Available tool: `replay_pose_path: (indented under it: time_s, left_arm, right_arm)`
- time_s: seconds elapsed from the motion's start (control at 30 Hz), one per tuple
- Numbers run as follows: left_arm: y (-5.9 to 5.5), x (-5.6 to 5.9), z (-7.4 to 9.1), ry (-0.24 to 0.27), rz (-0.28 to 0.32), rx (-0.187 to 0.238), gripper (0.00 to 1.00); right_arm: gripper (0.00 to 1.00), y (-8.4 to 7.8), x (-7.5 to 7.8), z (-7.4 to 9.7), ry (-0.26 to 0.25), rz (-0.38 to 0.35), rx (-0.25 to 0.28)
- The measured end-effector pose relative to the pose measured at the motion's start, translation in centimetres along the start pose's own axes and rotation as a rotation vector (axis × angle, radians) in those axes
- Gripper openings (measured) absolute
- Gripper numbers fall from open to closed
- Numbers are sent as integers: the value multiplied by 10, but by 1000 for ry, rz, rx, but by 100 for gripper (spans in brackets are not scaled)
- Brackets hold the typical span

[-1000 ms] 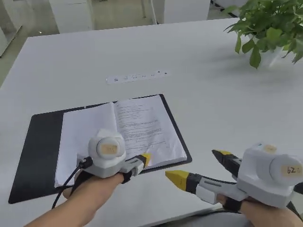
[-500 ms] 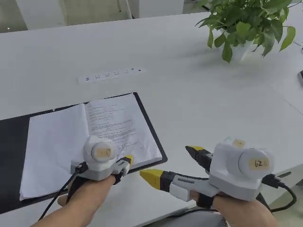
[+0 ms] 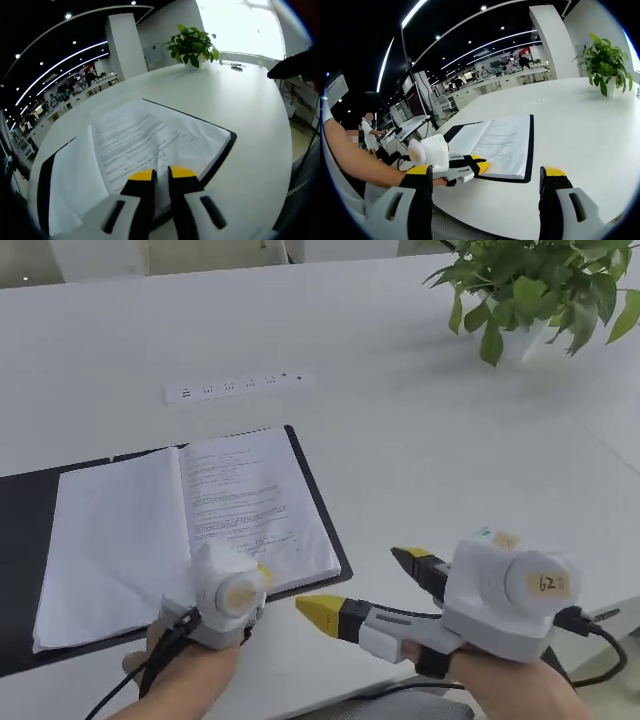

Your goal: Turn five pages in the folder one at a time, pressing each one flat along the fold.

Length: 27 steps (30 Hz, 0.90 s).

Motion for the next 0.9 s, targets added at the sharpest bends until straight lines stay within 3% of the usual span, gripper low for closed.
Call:
replay_pose_path:
  time_s: [0.13,0.23,0.27,0.3,0.37,0.47,0.53,0.6,0.63,0.8,0.9]
  left_arm:
    - [0,-6,0,10,34,14,7]
    - [-2,-14,0,41,69,3,0]
    - [-2,-13,1,25,128,11,0]
    - [-2,-14,2,26,125,12,0]
    - [-2,-15,1,28,253,8,0]
    - [-1,-17,0,12,287,4,0]
    - [-1,-20,0,-4,407,2,0]
    - [-2,-21,0,-11,470,6,0]
    - [-2,-22,1,-18,537,6,0]
    - [-4,-25,0,-39,638,17,0]
    - [-3,-25,0,-42,643,15,0]
  right_arm:
    - [87,-2,1,-1,5,-4,-5]
    - [87,-4,2,-3,11,-11,-14]
    - [87,-5,2,-4,12,-12,-20]
    - [87,-6,2,-4,13,-12,-22]
    - [87,-6,3,-6,16,-16,-25]
    - [86,-6,5,-9,19,-21,-27]
    - [84,-4,8,-15,26,-22,-31]
    - [82,-3,11,-22,30,-26,-30]
    - [81,-2,13,-26,32,-31,-30]
    - [71,-1,25,-53,45,-61,-50]
    - [65,-2,34,-71,57,-84,-57]
Point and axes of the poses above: the centre of the closed fingertips' face, and the gripper's own axes: z roughly backward along the fingers, x roughly to its right, y roughly out of its top, the point moved 7 cm from there along z, roughly backward along the fingers, and after that the axes turned 2 degrees about z, right-handed, at the moved point
